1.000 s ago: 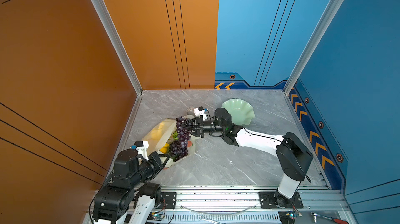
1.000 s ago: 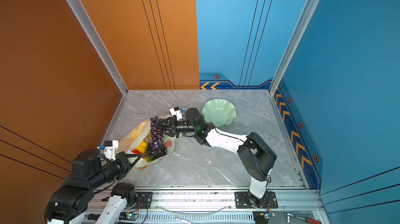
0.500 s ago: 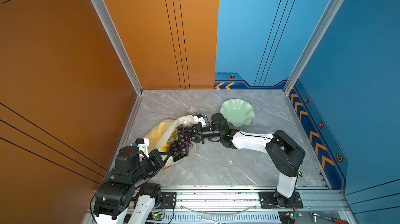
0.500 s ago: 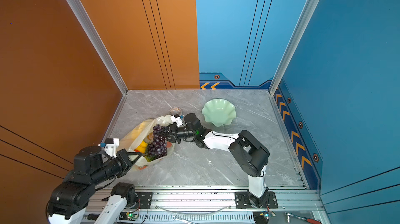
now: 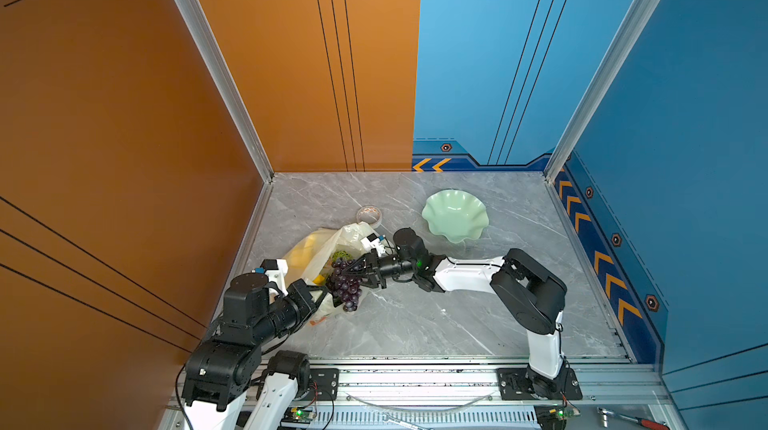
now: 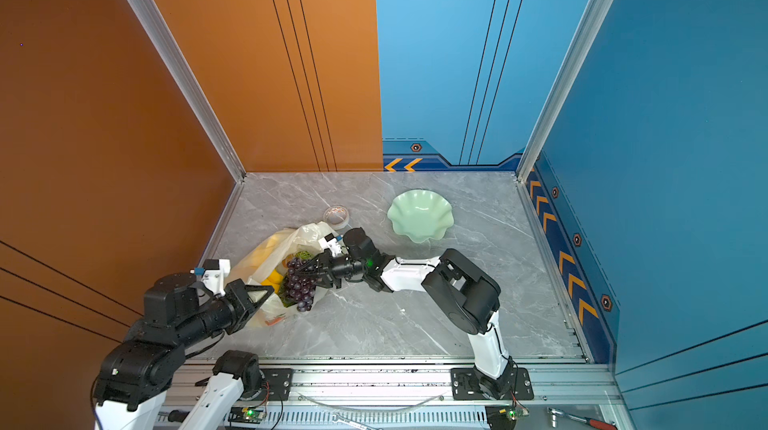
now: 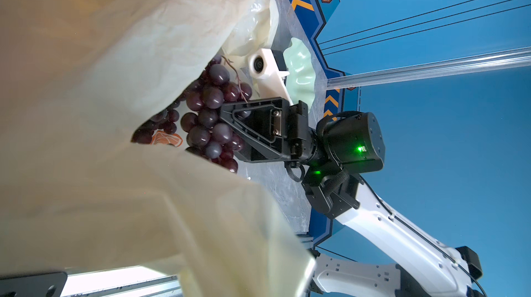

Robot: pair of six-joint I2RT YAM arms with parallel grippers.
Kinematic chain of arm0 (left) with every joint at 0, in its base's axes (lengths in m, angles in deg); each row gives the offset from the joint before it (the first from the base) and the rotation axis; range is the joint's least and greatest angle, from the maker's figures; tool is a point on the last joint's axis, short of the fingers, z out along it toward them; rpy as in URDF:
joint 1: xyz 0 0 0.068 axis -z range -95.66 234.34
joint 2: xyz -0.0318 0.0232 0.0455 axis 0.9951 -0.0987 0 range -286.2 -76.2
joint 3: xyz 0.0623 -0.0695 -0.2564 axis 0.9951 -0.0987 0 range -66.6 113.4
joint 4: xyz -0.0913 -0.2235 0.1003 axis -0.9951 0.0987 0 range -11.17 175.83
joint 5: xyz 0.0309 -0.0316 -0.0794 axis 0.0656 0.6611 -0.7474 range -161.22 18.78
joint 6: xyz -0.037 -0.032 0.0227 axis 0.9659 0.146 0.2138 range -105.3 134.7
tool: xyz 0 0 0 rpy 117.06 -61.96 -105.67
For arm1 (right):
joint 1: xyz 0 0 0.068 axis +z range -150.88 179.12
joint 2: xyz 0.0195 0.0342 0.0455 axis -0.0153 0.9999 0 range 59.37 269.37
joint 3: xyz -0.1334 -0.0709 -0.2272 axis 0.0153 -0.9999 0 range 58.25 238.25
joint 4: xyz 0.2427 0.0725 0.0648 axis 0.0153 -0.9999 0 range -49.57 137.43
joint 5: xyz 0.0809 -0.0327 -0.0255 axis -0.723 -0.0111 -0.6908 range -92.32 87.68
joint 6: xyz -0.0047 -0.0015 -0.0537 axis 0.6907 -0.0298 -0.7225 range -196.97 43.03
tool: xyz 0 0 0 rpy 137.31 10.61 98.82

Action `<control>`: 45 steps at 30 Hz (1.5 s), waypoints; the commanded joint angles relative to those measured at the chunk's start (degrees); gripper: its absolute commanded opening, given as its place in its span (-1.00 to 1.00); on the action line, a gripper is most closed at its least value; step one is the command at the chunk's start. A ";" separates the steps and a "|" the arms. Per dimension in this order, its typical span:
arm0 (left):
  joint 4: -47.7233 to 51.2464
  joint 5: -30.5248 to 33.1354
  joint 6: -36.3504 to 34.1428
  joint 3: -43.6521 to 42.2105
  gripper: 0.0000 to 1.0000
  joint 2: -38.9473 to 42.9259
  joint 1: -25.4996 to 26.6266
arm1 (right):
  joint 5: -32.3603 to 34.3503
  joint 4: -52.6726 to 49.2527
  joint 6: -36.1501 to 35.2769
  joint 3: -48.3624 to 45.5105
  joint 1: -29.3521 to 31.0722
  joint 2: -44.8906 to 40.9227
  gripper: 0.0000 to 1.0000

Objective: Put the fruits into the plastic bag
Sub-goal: 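Carry the grapes with the right gripper to the bag mouth by the left gripper, then lower the grapes into the cream bag and open the right gripper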

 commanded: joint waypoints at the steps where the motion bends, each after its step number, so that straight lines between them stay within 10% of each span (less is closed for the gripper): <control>1: -1.25 -1.46 0.81 0.11 -1.00 1.67 0.09 | -0.78 -1.32 -1.11 6.08 1.82 1.69 -0.36; 27: 0.44 -4.67 2.42 -1.57 -1.00 5.81 0.18 | 7.15 -20.91 -4.11 33.63 6.47 15.48 -0.36; 45: 0.42 -1.88 2.49 1.15 -1.00 5.63 0.27 | 9.56 -44.93 -19.66 42.01 10.97 21.64 -0.34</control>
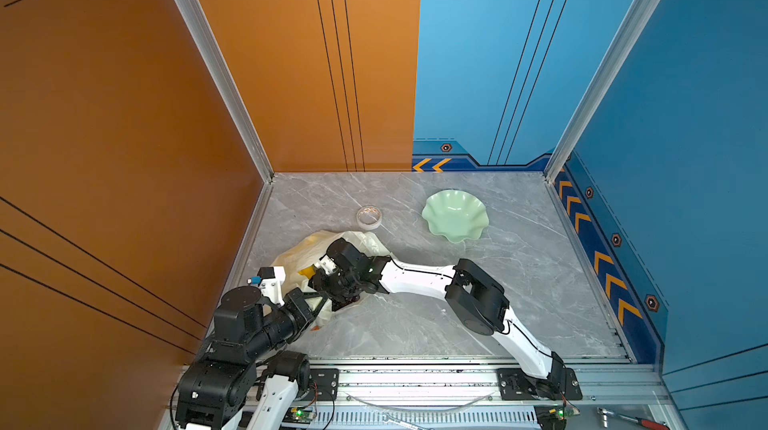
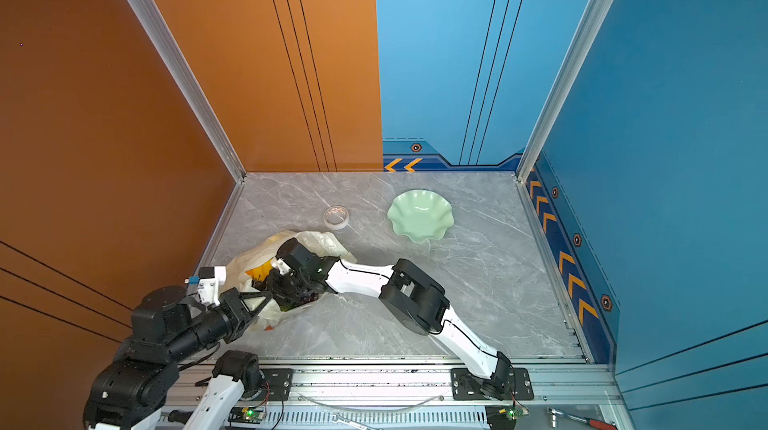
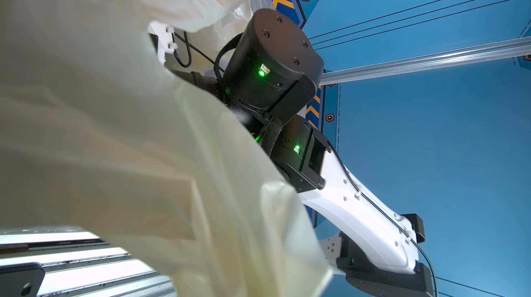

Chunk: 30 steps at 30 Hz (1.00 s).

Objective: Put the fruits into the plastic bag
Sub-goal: 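Lower the grapes into the cream bag and open the right gripper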

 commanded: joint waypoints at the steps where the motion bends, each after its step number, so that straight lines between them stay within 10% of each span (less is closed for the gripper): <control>1: 0.24 0.66 0.58 1.33 -1.00 1.22 0.25 | 2.69 -8.39 -5.93 3.80 0.16 1.37 -0.33; 15: 2.67 0.81 -0.05 2.32 -1.00 2.14 0.78 | 8.42 -17.96 -11.71 5.96 -0.51 -1.36 0.22; 18: 3.25 1.58 -0.10 2.13 -1.00 2.65 1.04 | 9.79 -21.04 -13.82 6.24 -0.62 -3.47 1.00; 30: 3.30 4.83 -0.26 2.16 -1.00 2.61 2.15 | 14.77 -36.09 -23.37 11.69 -1.32 -8.65 0.99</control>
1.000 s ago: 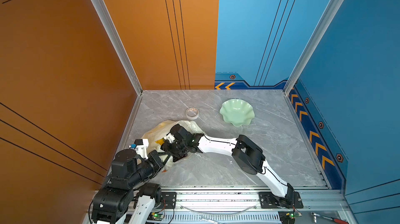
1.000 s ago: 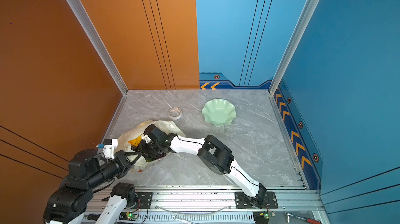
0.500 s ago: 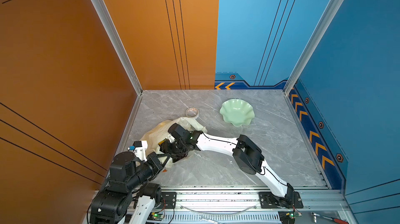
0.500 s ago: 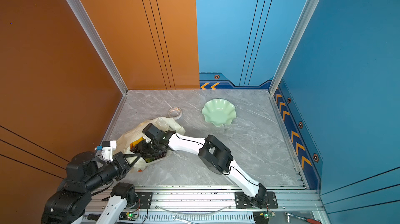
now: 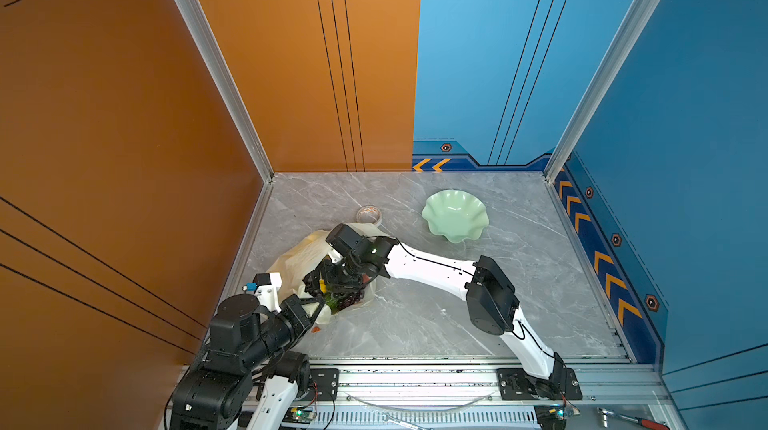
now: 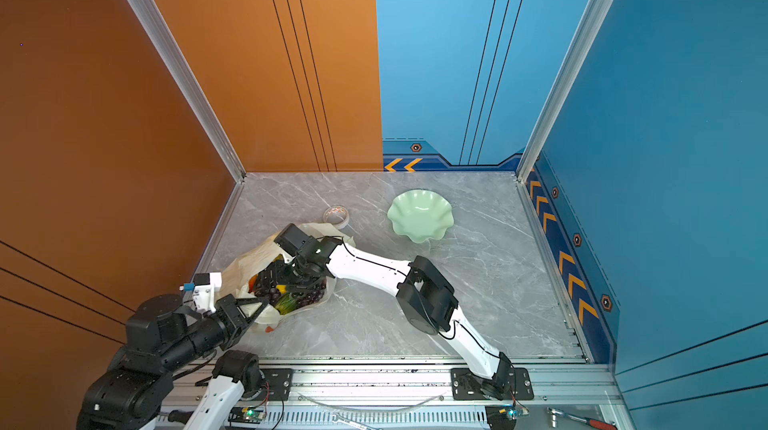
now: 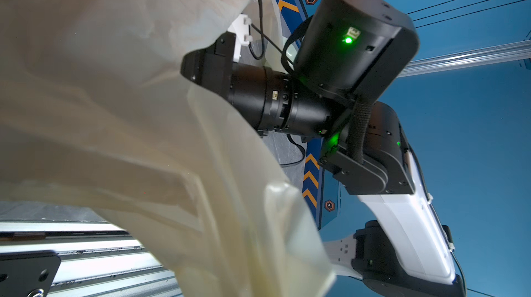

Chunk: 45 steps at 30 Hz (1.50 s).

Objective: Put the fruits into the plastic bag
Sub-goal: 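Lower the grapes into the cream bag and open the right gripper, then withdraw the open right gripper up out of the bag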

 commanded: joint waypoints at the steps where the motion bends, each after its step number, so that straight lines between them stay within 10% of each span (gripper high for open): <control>1: 0.43 2.09 -0.91 1.67 -1.00 0.29 0.69 | 3.69 -7.63 -5.25 2.74 -0.23 -3.20 0.99; 38: -0.51 5.63 -0.62 0.39 -1.00 -0.49 2.38 | 35.18 -42.87 -30.39 9.31 0.32 -21.52 0.99; 45: -1.18 5.87 -0.55 0.48 -1.00 -0.55 2.44 | 29.81 -41.48 -32.12 4.03 -6.89 -25.96 0.99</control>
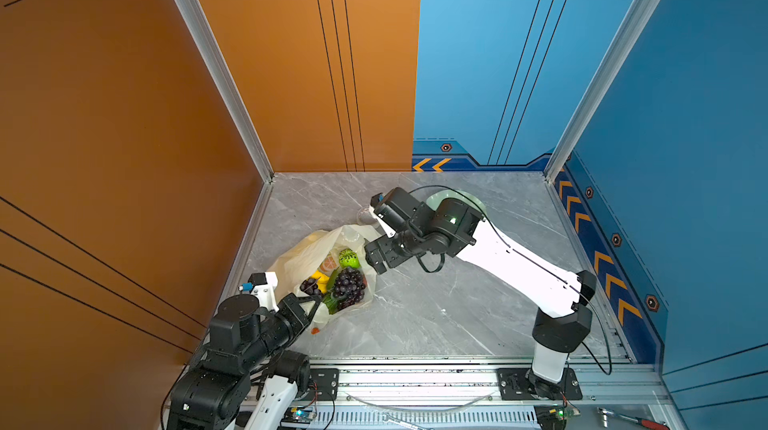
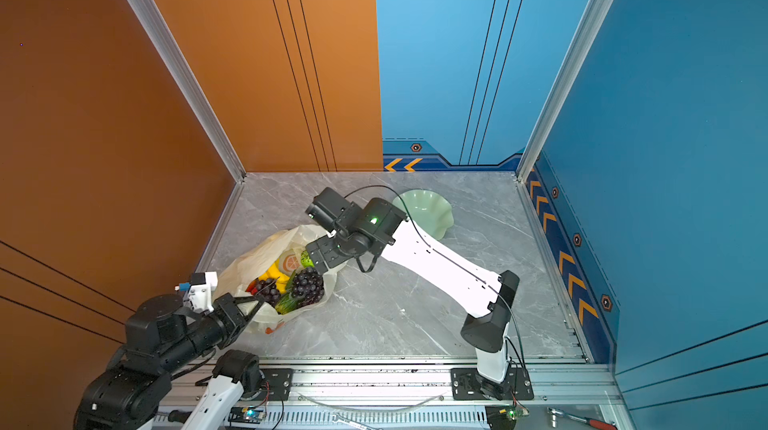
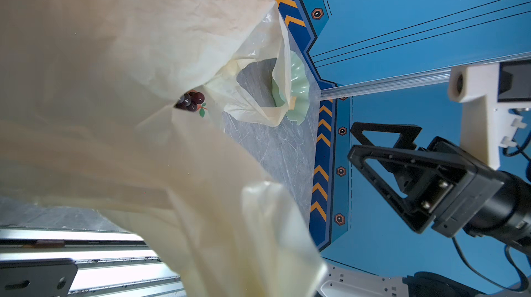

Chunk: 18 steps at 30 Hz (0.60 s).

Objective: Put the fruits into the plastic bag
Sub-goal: 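Withdraw the open right gripper up out of the bag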

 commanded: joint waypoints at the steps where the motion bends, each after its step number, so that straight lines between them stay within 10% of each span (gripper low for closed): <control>1: -1.10 0.98 -0.58 0.32 -1.00 -0.42 0.64 | -3.20 0.03 -2.40 -4.15 -4.37 -2.35 1.00; 6: -1.12 1.38 -0.64 0.39 -1.00 0.01 0.56 | -19.03 10.38 -4.58 -13.62 -9.94 -5.72 0.99; 18: -1.11 1.69 0.30 -0.32 -1.00 0.72 0.73 | -26.88 19.17 -6.66 -21.27 -14.48 -3.04 0.98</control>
